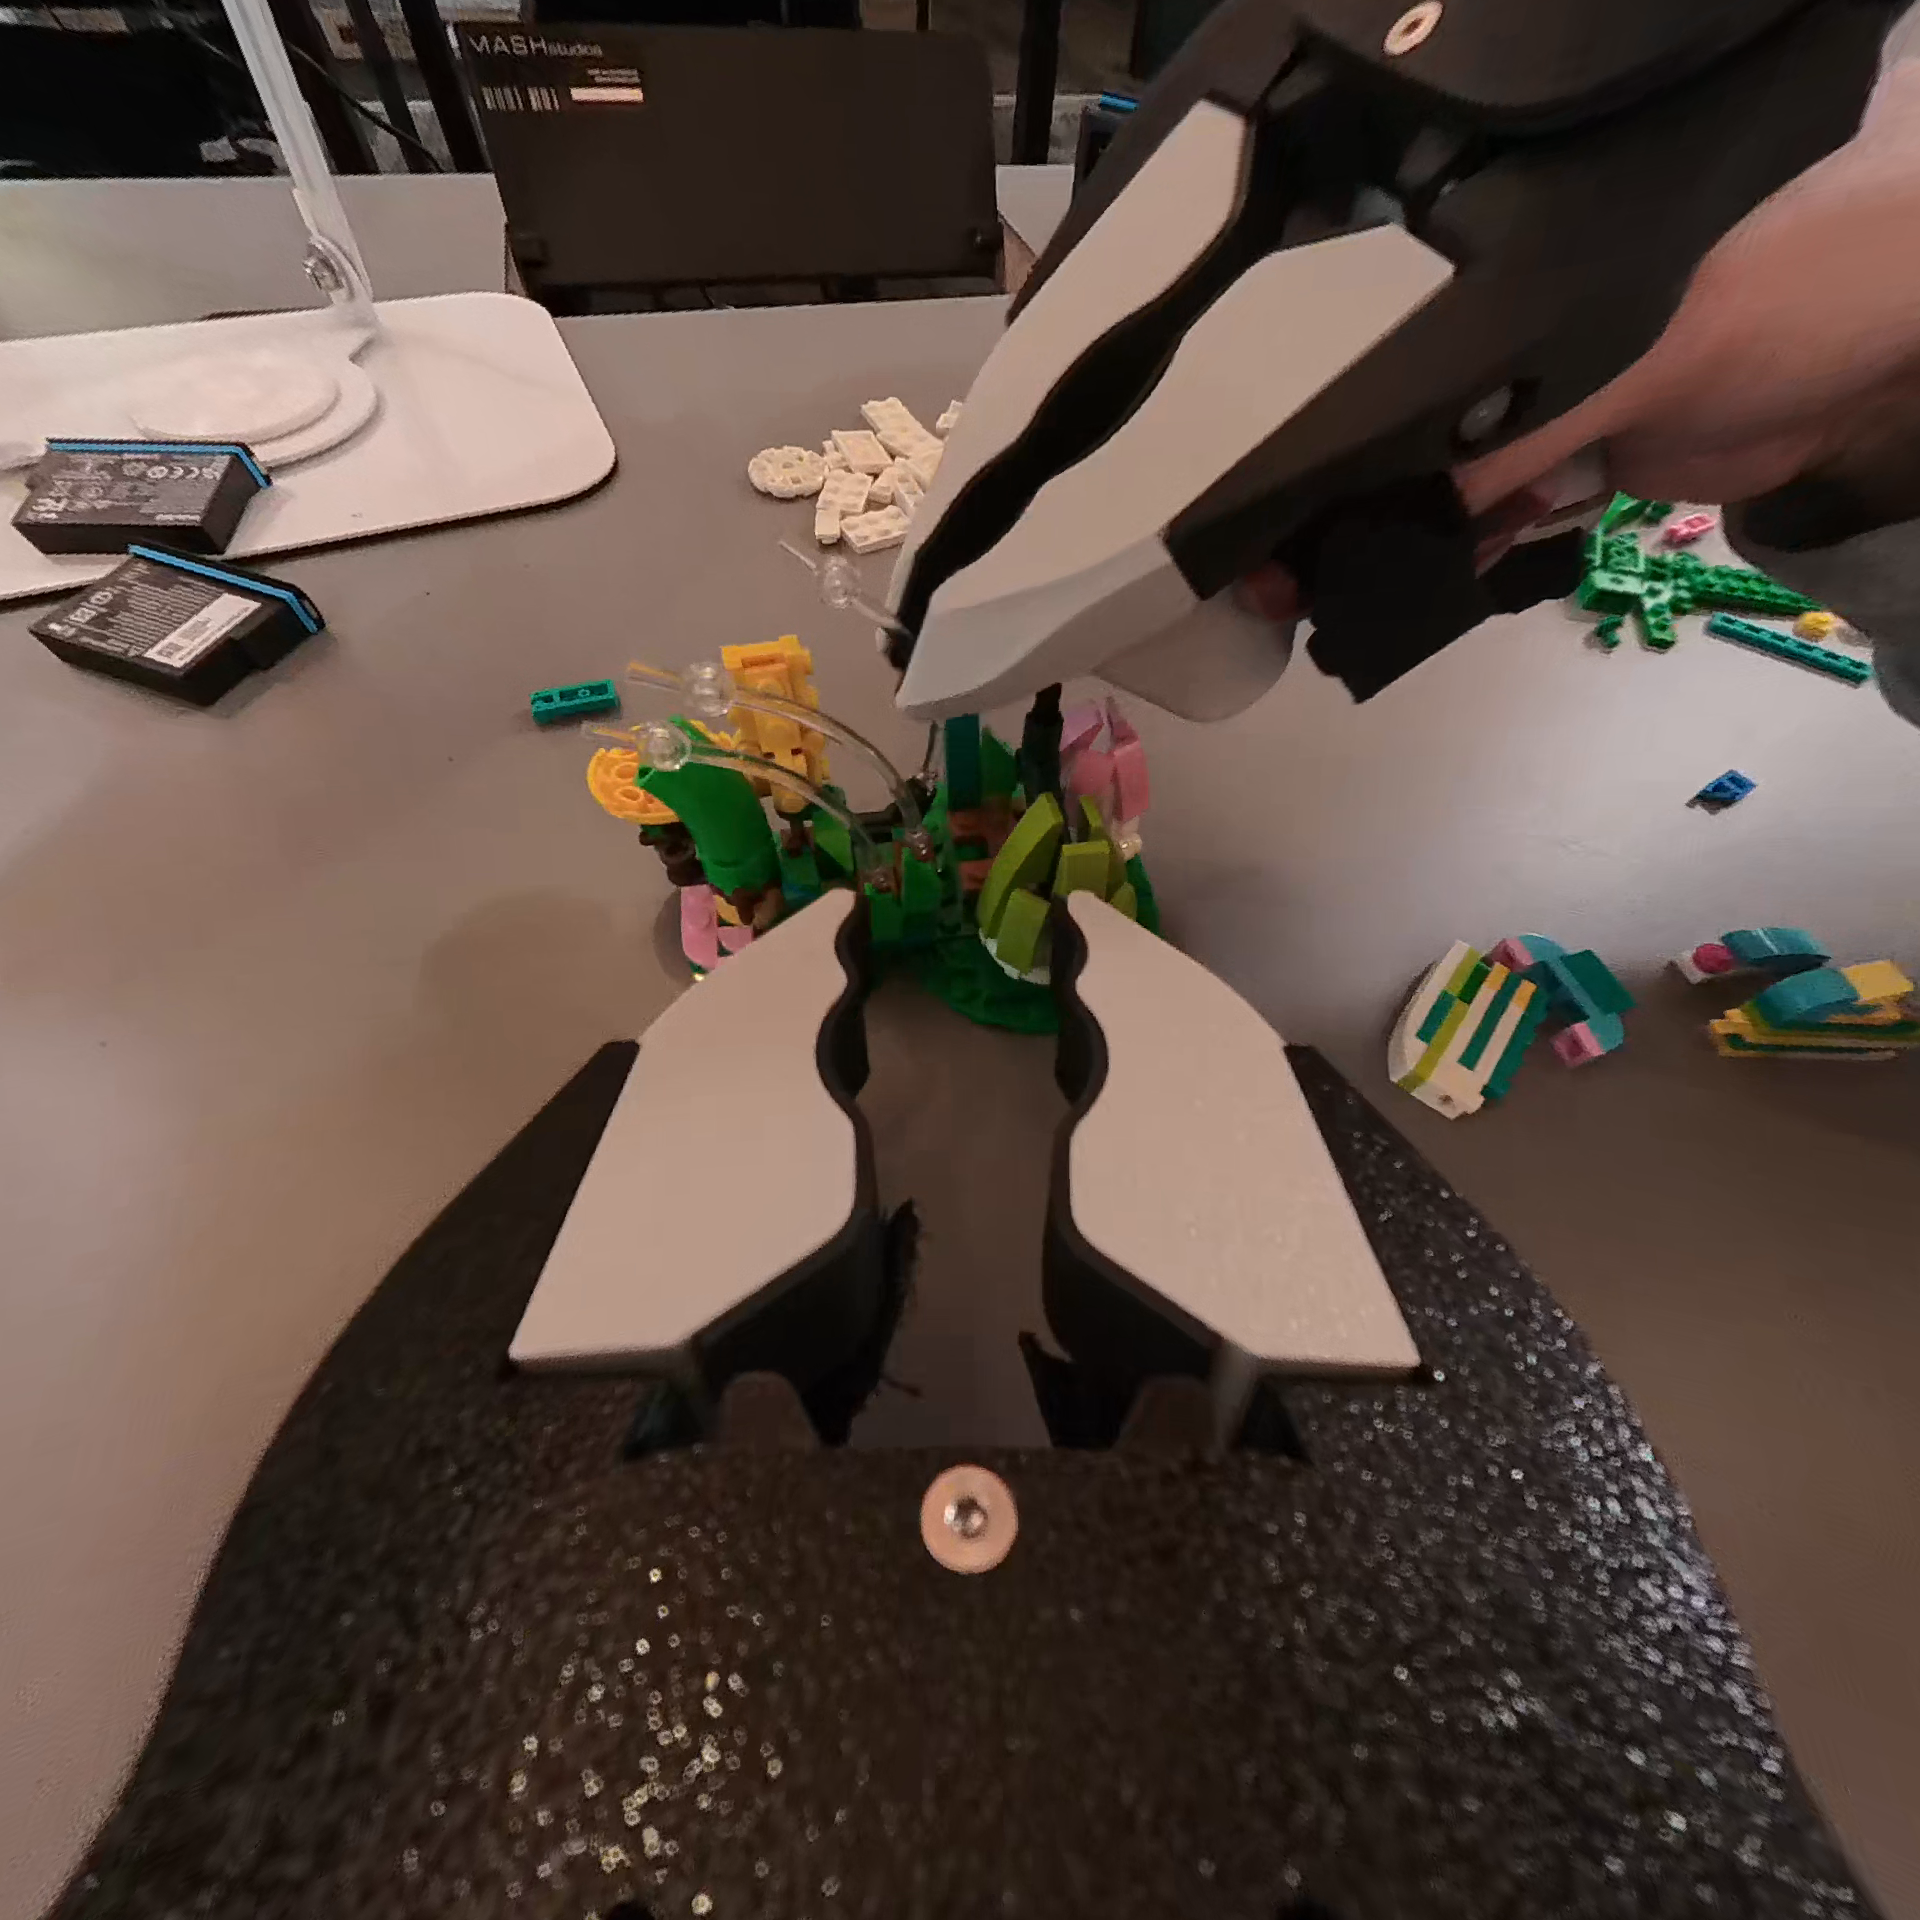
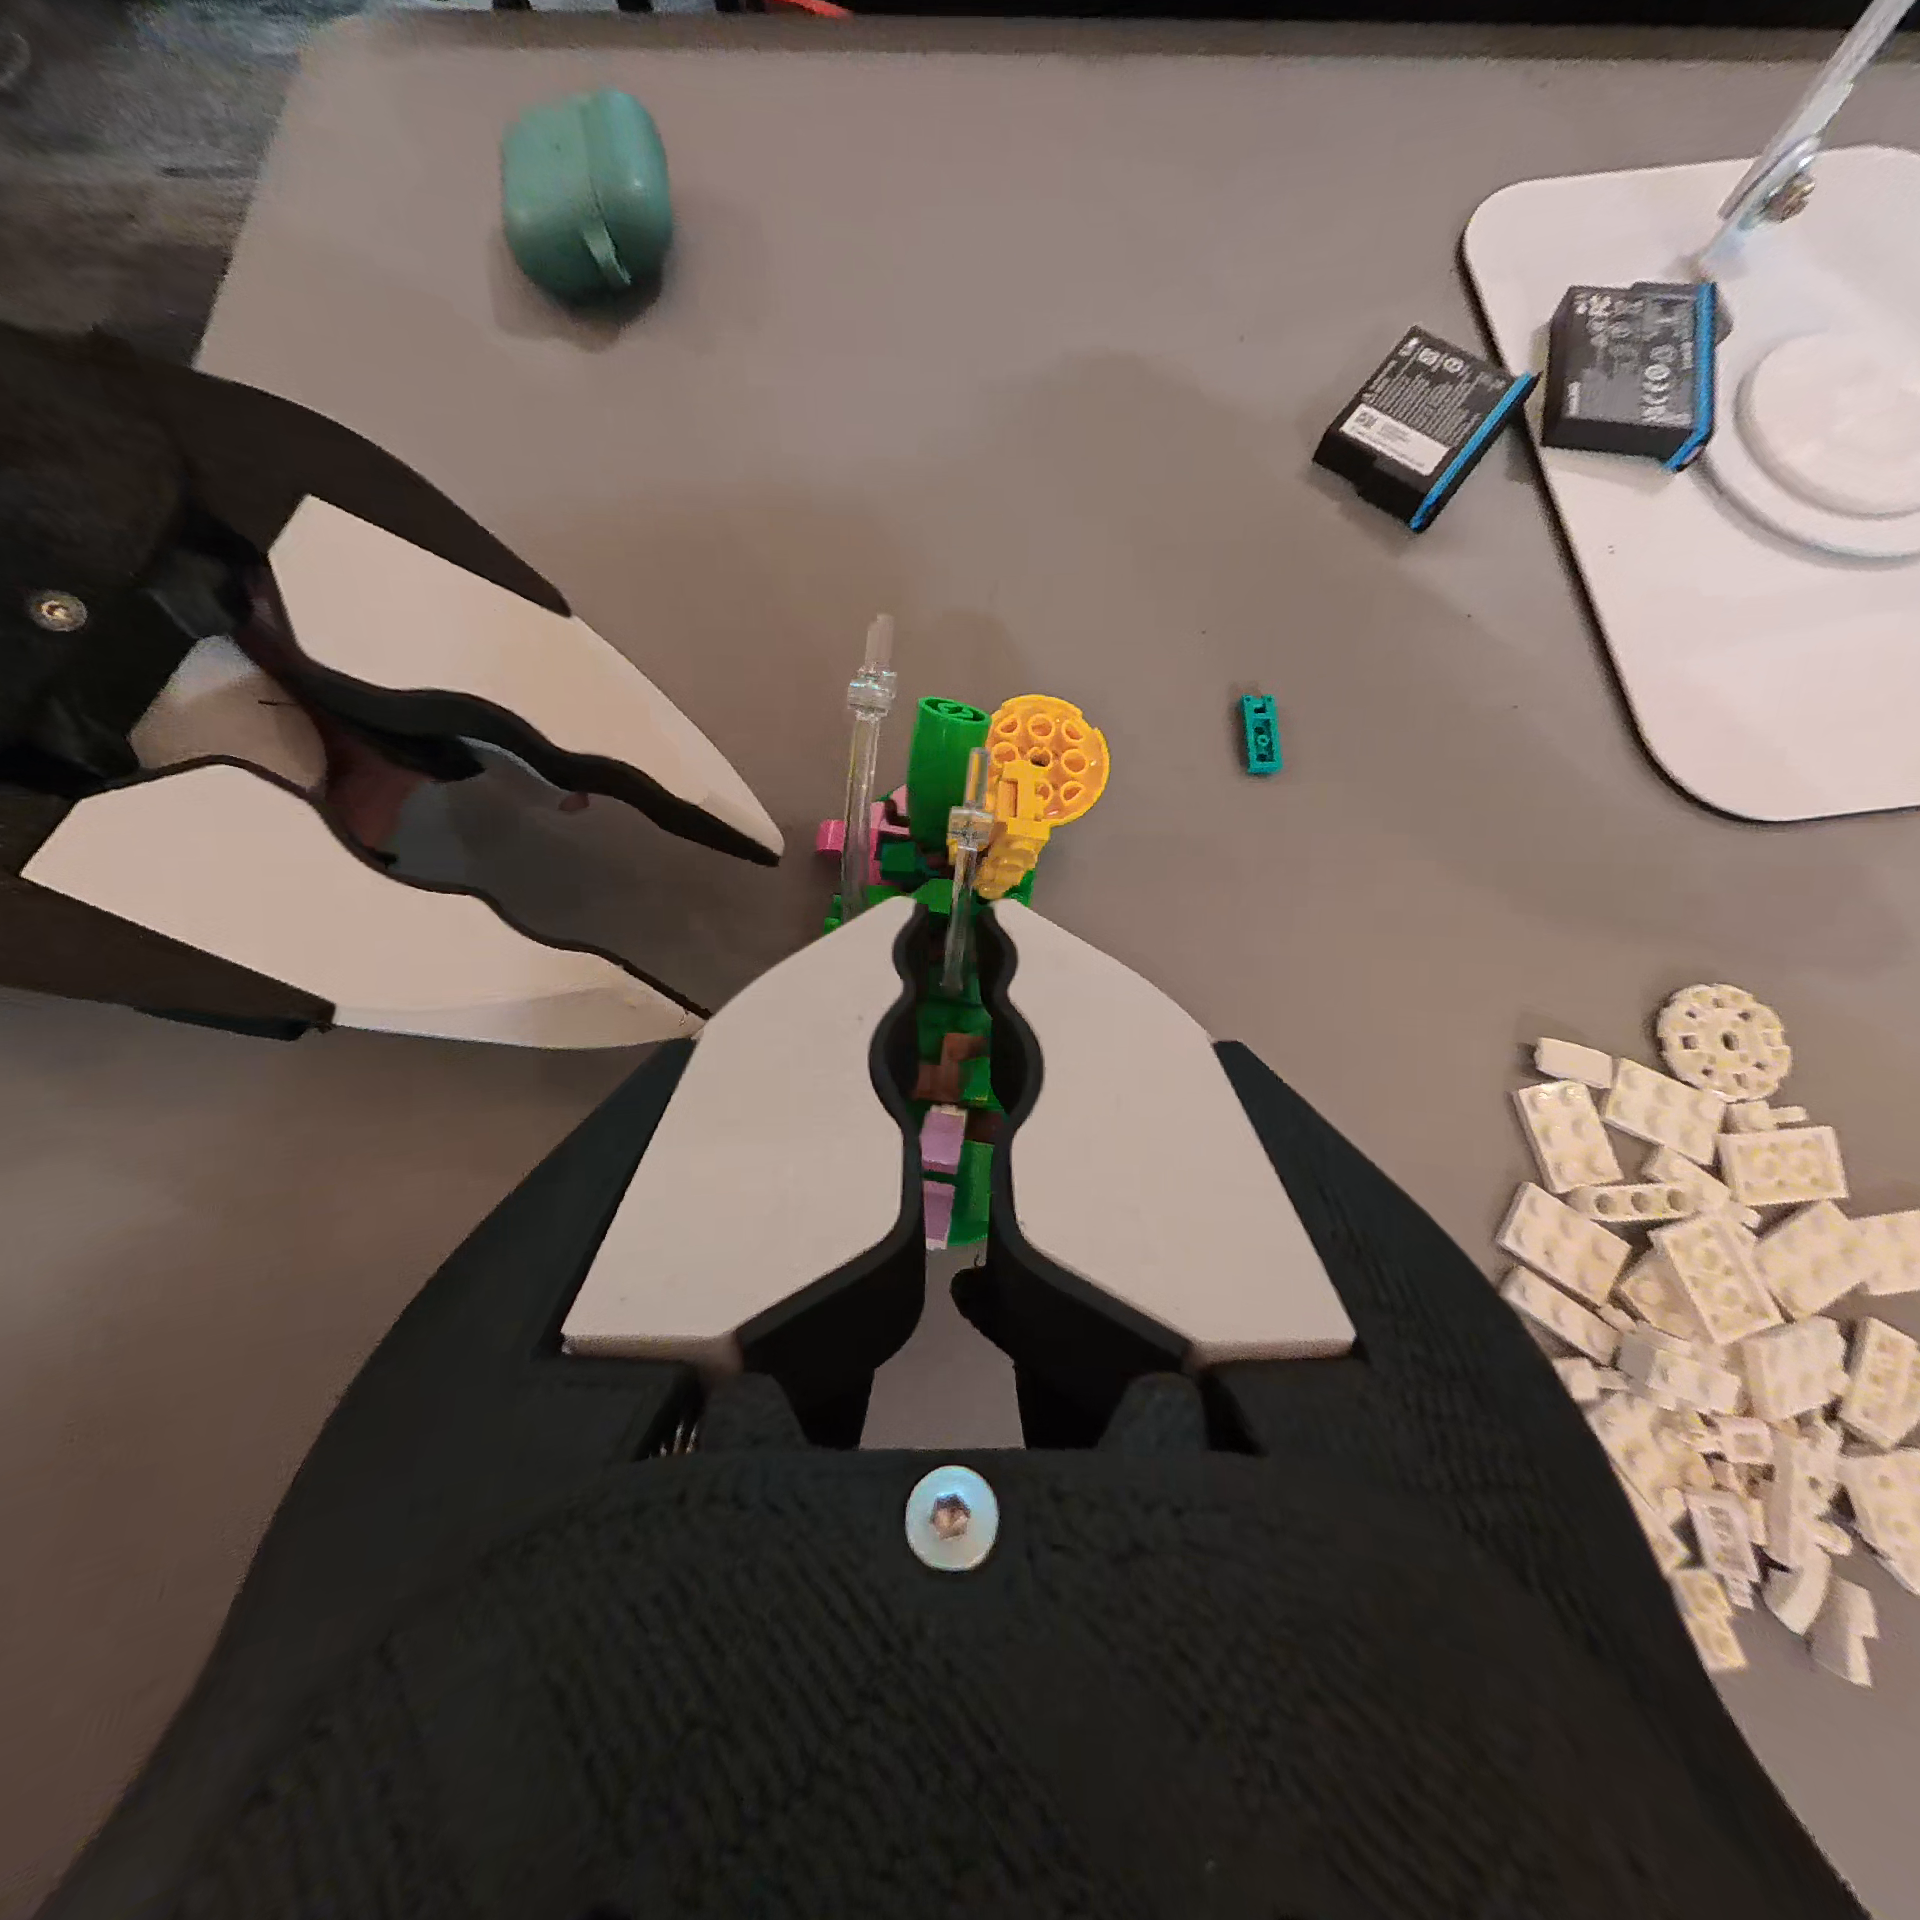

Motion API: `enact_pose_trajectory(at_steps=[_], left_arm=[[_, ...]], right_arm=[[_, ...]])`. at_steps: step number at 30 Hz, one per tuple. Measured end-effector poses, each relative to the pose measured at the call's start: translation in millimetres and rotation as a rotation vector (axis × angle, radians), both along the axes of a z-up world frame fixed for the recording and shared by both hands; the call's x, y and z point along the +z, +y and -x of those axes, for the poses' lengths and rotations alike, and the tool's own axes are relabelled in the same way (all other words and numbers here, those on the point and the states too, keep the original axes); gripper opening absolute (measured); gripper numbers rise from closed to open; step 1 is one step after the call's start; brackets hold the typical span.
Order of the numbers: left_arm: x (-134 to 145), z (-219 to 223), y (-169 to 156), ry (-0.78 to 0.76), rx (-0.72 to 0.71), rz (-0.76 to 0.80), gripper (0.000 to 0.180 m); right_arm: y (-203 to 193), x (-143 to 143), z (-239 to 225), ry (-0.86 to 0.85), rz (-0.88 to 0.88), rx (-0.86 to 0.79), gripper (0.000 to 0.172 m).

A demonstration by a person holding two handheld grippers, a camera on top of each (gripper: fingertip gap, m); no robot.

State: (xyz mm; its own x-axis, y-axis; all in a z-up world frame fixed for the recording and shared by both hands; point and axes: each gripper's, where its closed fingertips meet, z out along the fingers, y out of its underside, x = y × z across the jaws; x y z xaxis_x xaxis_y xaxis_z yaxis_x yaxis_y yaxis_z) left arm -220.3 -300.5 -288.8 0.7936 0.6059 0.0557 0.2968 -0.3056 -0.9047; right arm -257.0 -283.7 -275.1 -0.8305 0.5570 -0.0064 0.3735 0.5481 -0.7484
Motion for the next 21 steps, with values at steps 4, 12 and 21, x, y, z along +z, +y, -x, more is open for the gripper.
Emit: enact_pose_trajectory(at_steps=[4,12,21], left_arm=[[0,-6,0,-0.023,-0.024,-0.019,0.032],[4,-22,1,-0.098,-0.1,0.01,0.031],[-2,-33,2,-0.11,-0.166,0.078,0.057]], right_arm=[[14,4,3,-0.005,0.056,-0.069,0.014],[23,-8,-24,-0.279,0.187,-0.089,0.013],[21,10,-53,-0.237,0.28,-0.026,0.018]])
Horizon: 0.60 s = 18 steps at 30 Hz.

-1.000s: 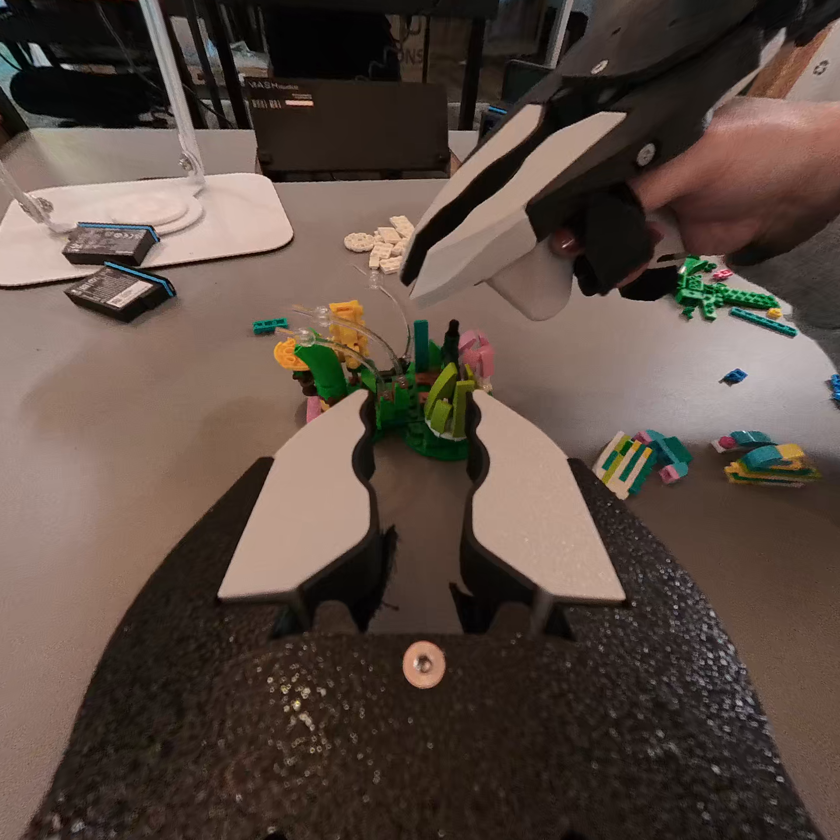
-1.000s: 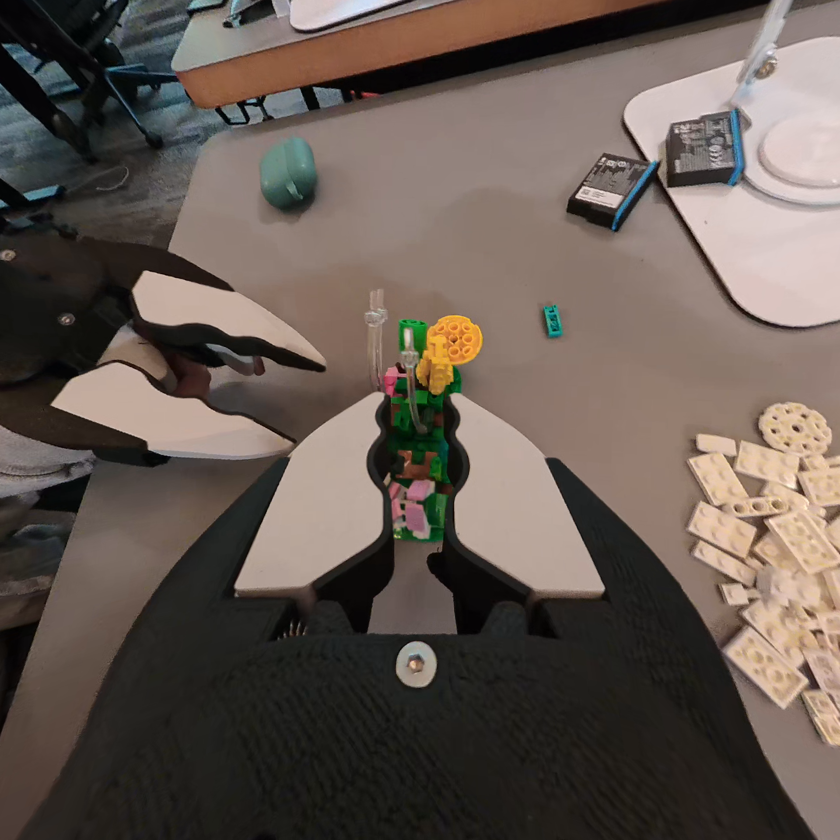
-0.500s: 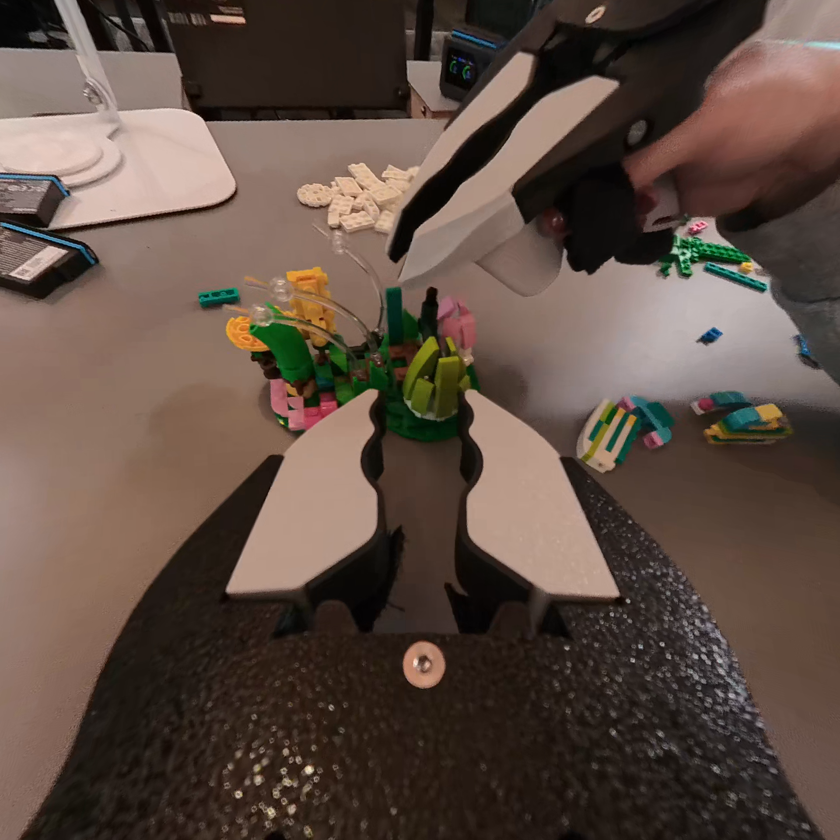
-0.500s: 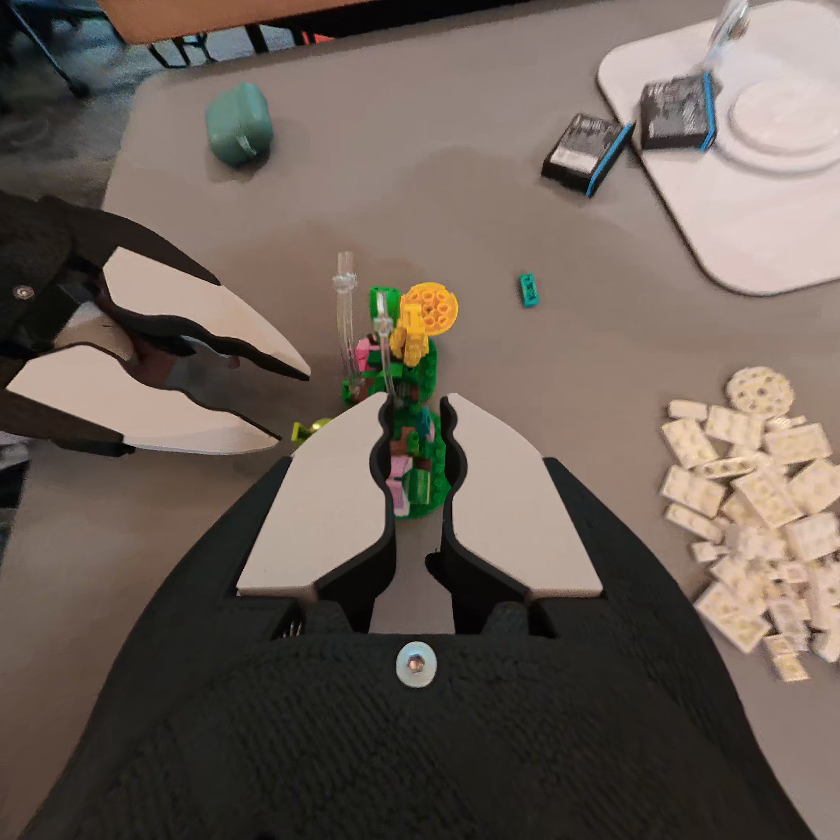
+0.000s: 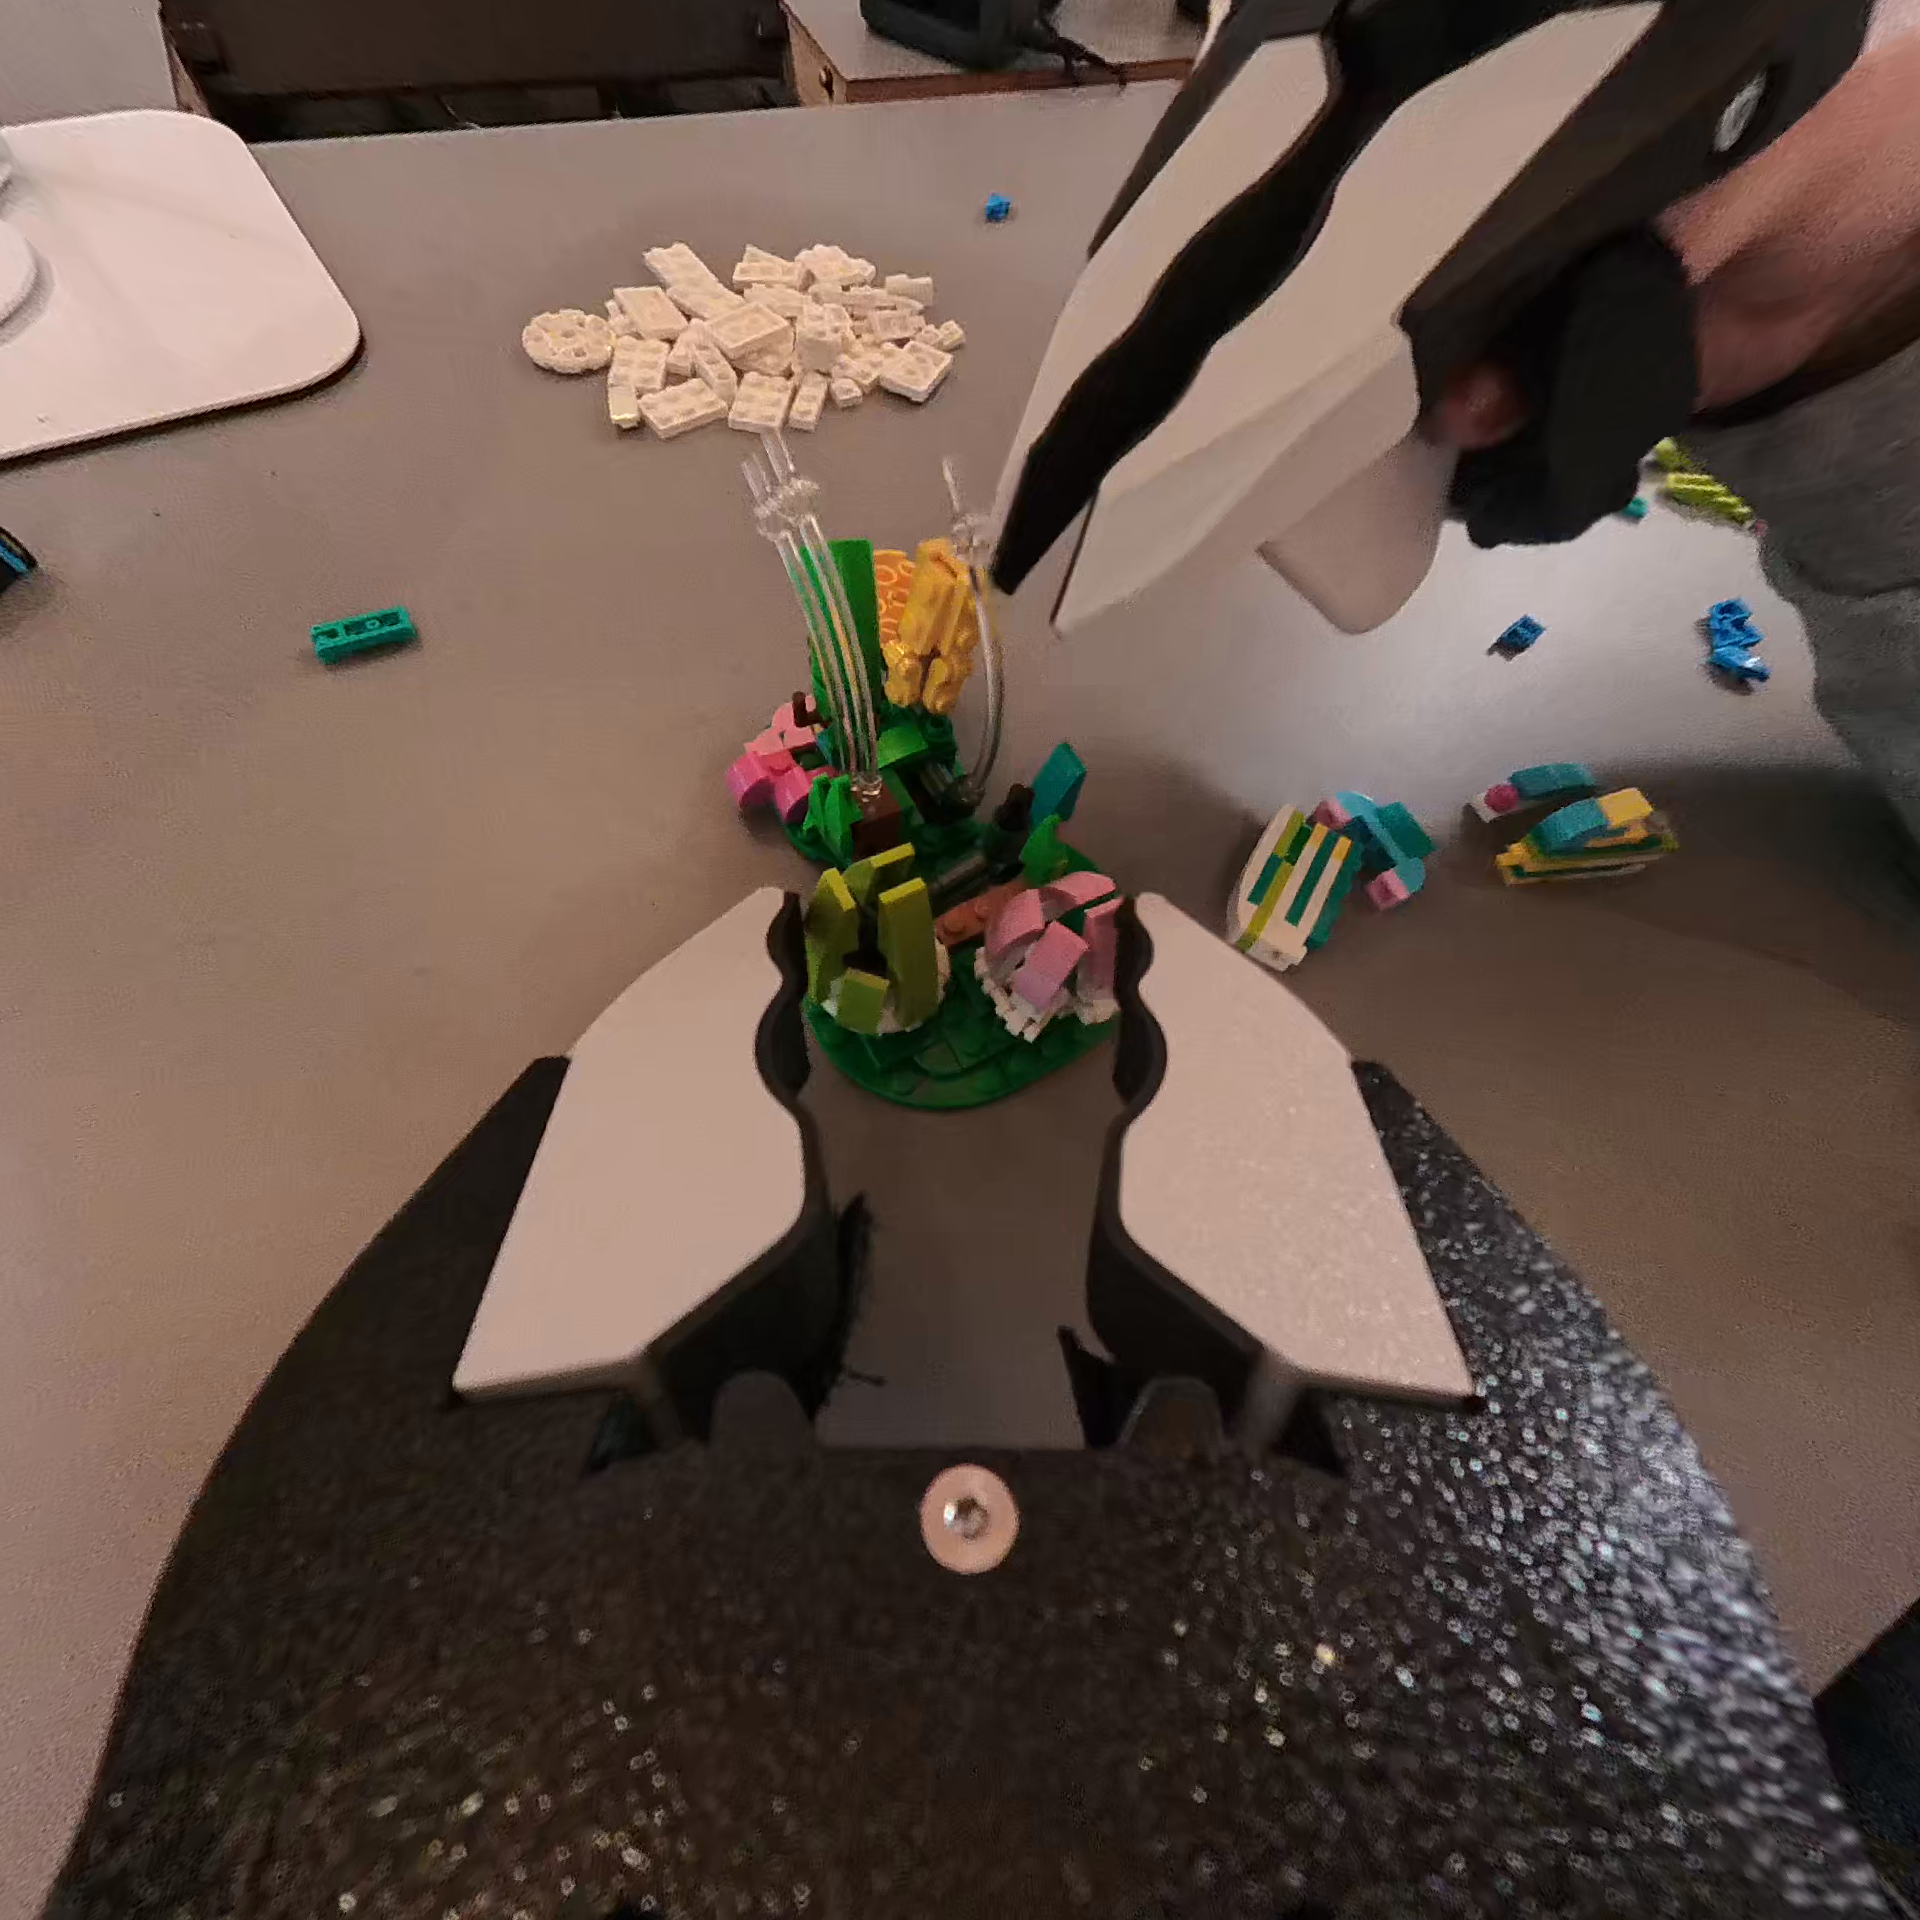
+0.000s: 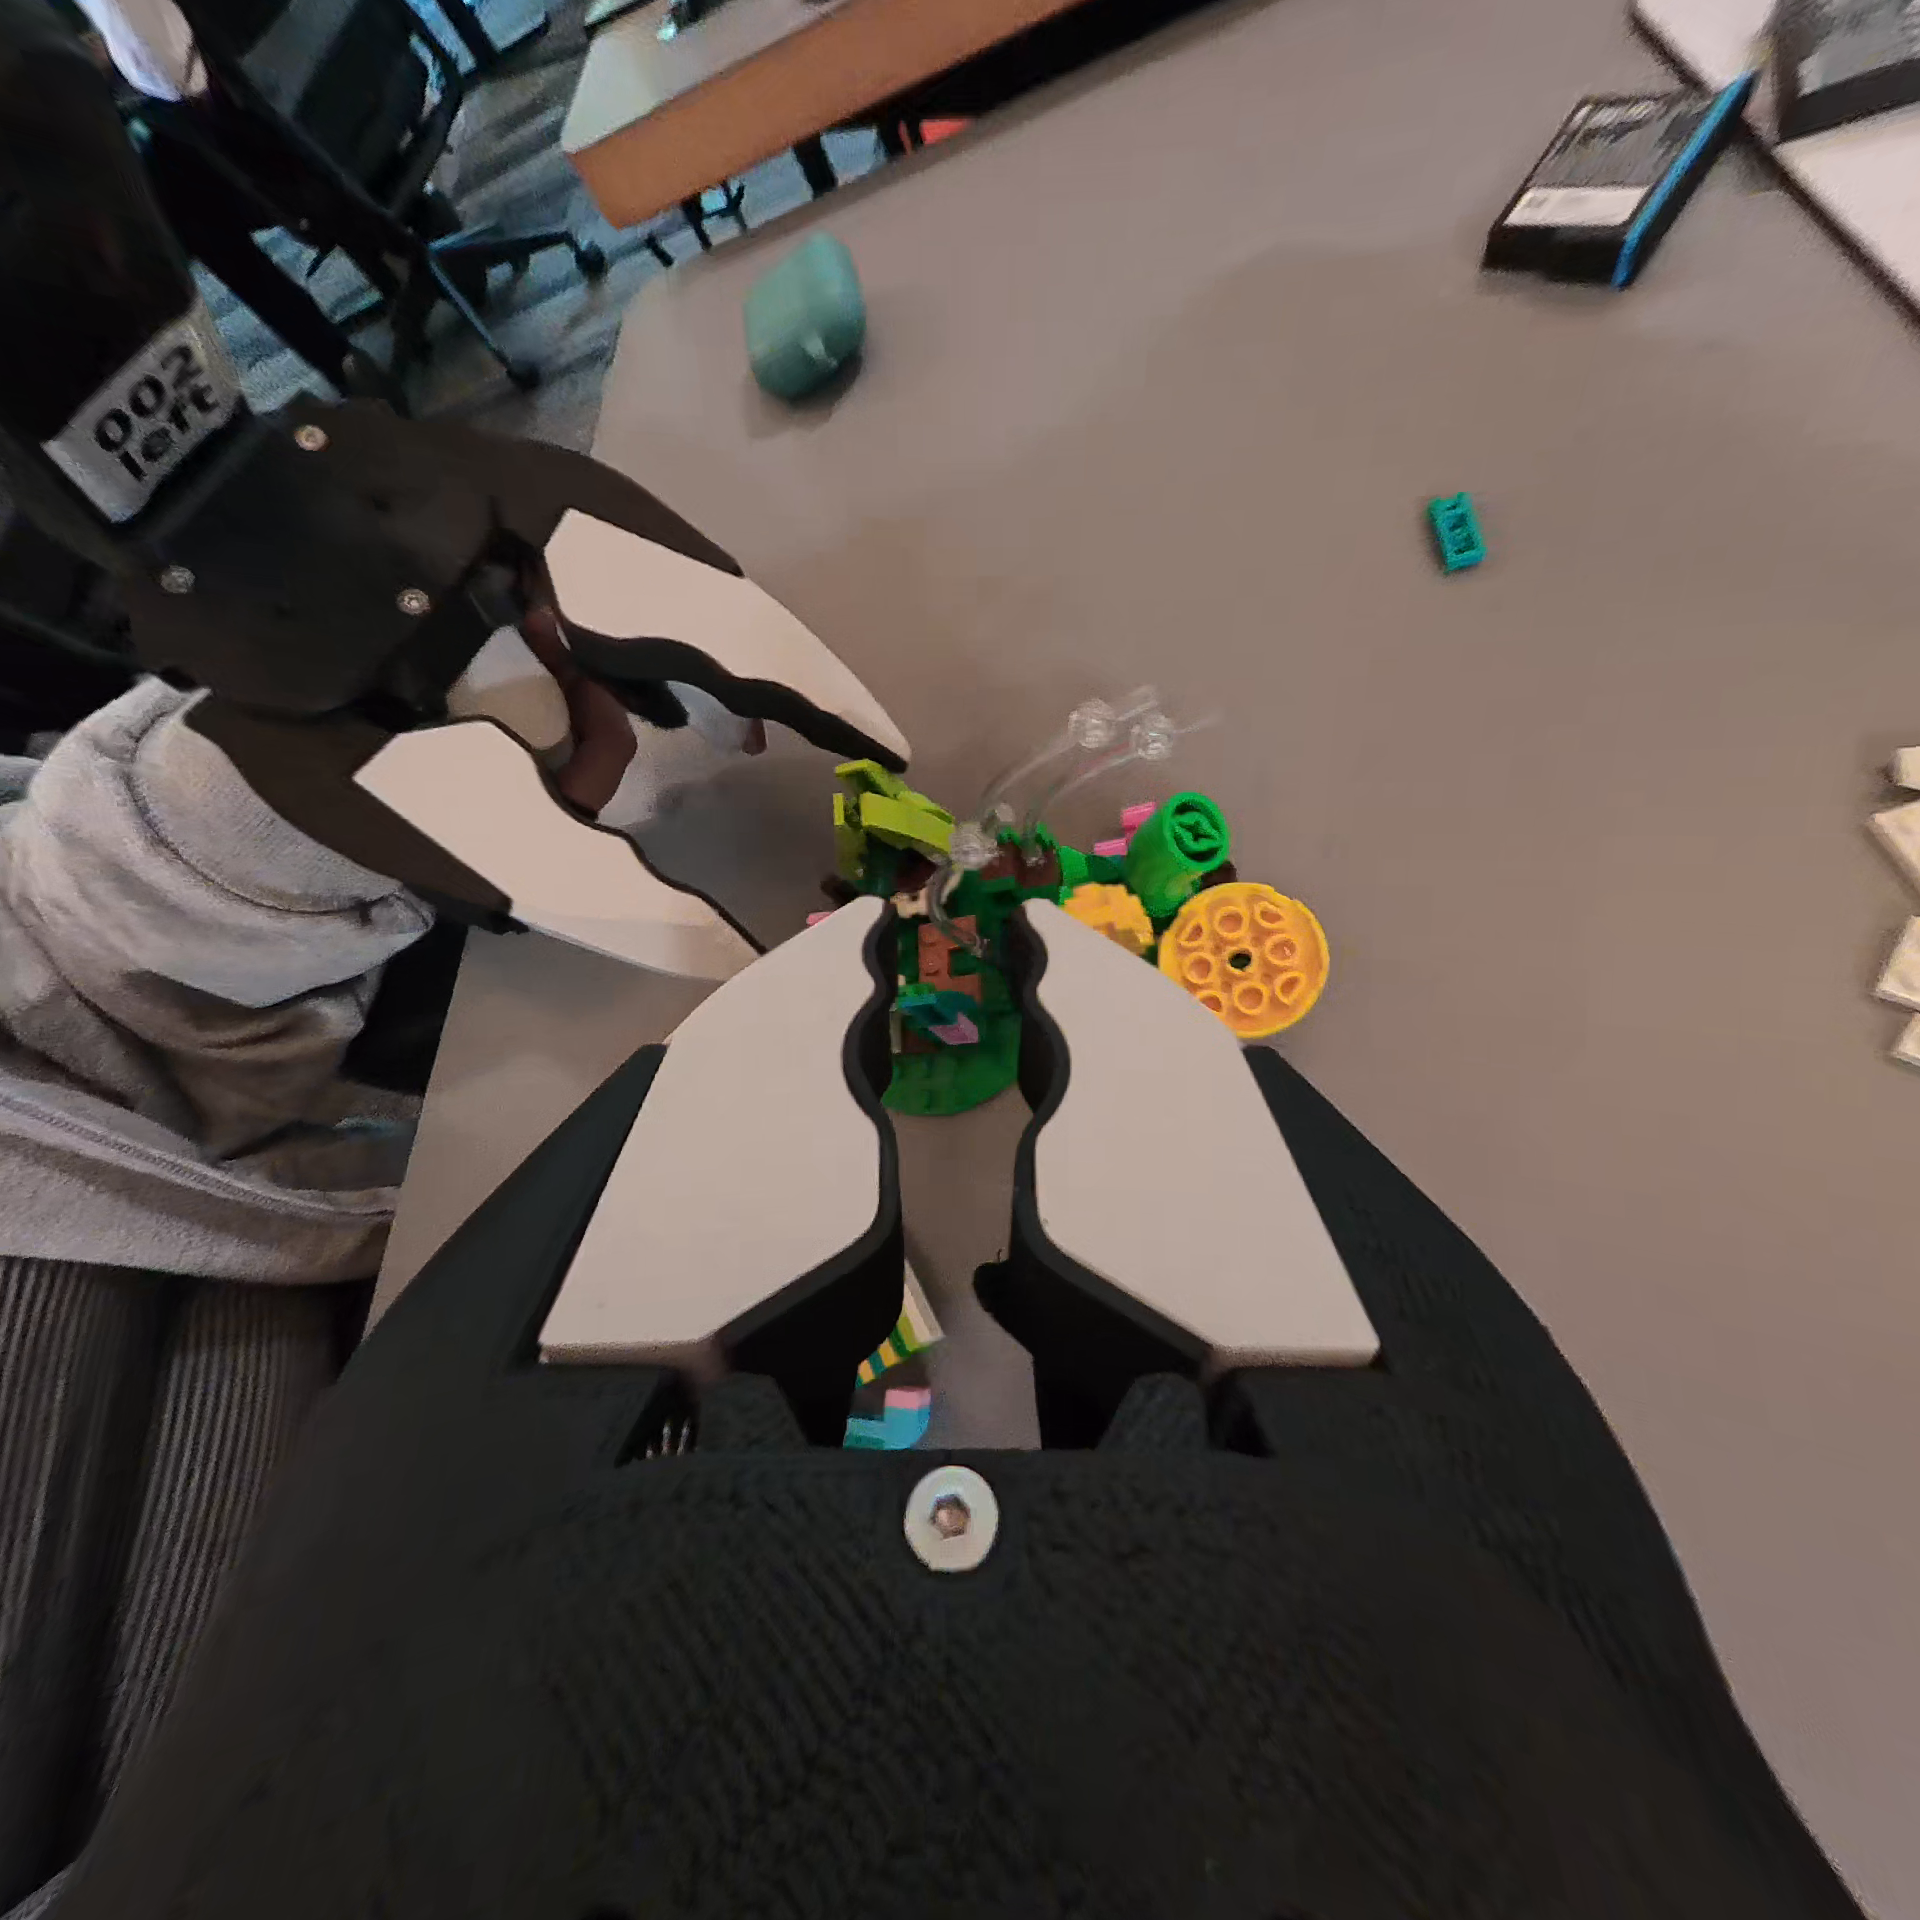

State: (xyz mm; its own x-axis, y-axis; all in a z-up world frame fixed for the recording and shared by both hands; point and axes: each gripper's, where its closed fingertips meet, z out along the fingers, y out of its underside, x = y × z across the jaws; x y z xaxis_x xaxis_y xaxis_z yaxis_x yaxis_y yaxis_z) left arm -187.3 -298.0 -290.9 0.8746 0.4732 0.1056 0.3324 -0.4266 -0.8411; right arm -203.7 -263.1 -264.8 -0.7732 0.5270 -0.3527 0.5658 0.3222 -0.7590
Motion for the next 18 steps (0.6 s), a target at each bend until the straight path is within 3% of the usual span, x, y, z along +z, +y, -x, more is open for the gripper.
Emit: enact_pose_trajectory(at_steps=[7,13,18], left_arm=[[-3,0,0,-0.022,-0.021,0.004,0.059],[-3,-11,-10,-0.066,0.012,0.131,0.061],[-34,-12,-4,-0.074,0.016,0.241,0.077]], right_arm=[[6,-25,-16,0.149,-0.143,0.011,0.02],[-6,-36,-16,0.269,-0.137,0.053,0.02],[-13,-40,-17,0.291,-0.125,0.102,0.019]])
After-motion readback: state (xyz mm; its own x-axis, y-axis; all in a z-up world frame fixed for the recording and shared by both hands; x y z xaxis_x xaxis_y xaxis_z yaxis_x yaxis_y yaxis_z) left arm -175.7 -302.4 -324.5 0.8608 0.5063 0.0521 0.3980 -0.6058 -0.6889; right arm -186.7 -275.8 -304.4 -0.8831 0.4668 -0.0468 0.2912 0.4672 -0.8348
